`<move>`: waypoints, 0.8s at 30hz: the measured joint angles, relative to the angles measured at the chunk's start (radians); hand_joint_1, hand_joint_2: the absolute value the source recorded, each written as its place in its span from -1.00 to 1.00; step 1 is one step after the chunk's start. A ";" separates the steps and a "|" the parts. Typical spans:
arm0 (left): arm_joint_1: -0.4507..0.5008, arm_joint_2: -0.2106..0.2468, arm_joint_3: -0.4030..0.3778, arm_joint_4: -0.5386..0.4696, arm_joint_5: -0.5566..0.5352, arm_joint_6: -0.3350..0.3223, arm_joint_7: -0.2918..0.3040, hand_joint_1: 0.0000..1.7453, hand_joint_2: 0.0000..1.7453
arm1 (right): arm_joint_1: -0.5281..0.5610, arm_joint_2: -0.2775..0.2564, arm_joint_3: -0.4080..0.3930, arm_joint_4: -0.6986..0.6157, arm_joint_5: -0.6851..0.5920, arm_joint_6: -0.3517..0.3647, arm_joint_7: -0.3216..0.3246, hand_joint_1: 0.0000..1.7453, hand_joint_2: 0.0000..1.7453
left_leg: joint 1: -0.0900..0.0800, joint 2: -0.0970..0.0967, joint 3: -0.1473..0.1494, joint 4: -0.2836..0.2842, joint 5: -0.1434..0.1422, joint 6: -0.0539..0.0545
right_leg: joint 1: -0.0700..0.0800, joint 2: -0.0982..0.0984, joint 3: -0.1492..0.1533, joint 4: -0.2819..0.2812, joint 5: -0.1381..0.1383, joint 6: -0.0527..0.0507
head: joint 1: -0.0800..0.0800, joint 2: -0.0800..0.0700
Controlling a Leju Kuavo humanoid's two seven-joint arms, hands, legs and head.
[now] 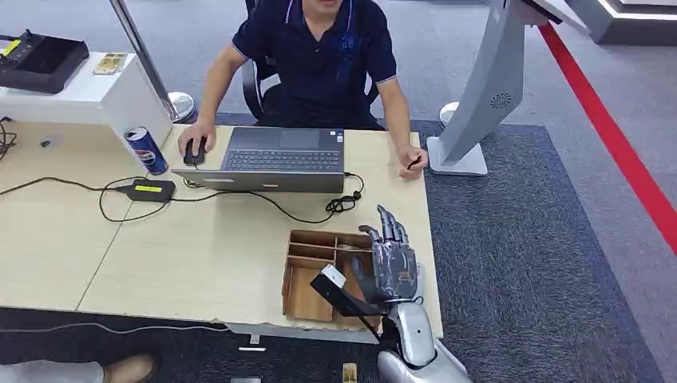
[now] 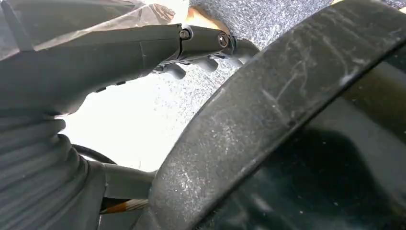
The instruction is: Pass the card to the sensor for recognition and then transmit it.
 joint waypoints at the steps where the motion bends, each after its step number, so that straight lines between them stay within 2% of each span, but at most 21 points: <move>1: 0.000 0.000 0.000 0.000 0.000 0.000 0.000 -1.00 1.00 | 0.000 0.000 0.000 0.000 0.000 0.000 0.000 -0.24 1.00 | 0.000 0.000 0.000 0.000 0.000 0.000 | 0.000 0.000 0.000 0.000 0.000 0.000 | 0.000 0.000; 12: 0.000 0.000 0.000 0.000 0.000 0.000 0.000 -1.00 1.00 | 0.000 0.000 0.000 0.000 0.000 0.000 0.000 -0.28 1.00 | 0.000 0.000 0.000 0.000 0.000 0.000 | 0.000 0.000 0.000 0.000 0.000 0.000 | 0.000 0.000; 14: 0.000 0.000 0.000 0.000 0.000 0.000 0.000 -1.00 1.00 | 0.000 0.000 0.000 0.000 0.000 0.000 0.000 -0.14 1.00 | 0.000 0.000 0.000 0.000 0.000 0.000 | 0.000 0.000 0.000 0.000 0.000 0.000 | 0.000 0.000; 16: 0.000 0.000 0.000 0.000 0.000 0.000 0.000 -1.00 1.00 | 0.000 0.000 0.000 0.000 0.000 0.000 0.000 0.58 1.00 | 0.000 0.000 0.000 0.000 0.000 0.000 | 0.000 0.000 0.000 0.000 0.000 0.000 | 0.000 0.000; 17: 0.000 0.000 0.000 0.000 0.000 0.000 0.000 -1.00 1.00 | 0.000 0.000 0.000 0.000 0.000 0.000 0.000 0.50 1.00 | 0.000 0.000 0.000 0.000 0.000 0.000 | 0.000 0.000 0.000 0.000 0.000 0.000 | 0.000 0.000; 22: 0.000 0.000 0.000 0.000 0.000 0.000 0.000 -1.00 1.00 | 0.000 0.000 0.000 0.000 0.000 0.000 0.000 0.60 1.00 | 0.000 0.000 0.000 0.000 0.000 0.000 | 0.000 0.000 0.000 0.000 0.000 0.000 | 0.000 0.000; 24: 0.000 0.000 0.000 0.000 0.000 0.000 0.000 -1.00 1.00 | 0.000 0.000 0.000 0.000 0.000 0.000 0.000 0.58 1.00 | 0.000 0.000 0.000 0.000 0.000 0.000 | 0.000 0.000 0.000 0.000 0.000 0.000 | 0.000 0.000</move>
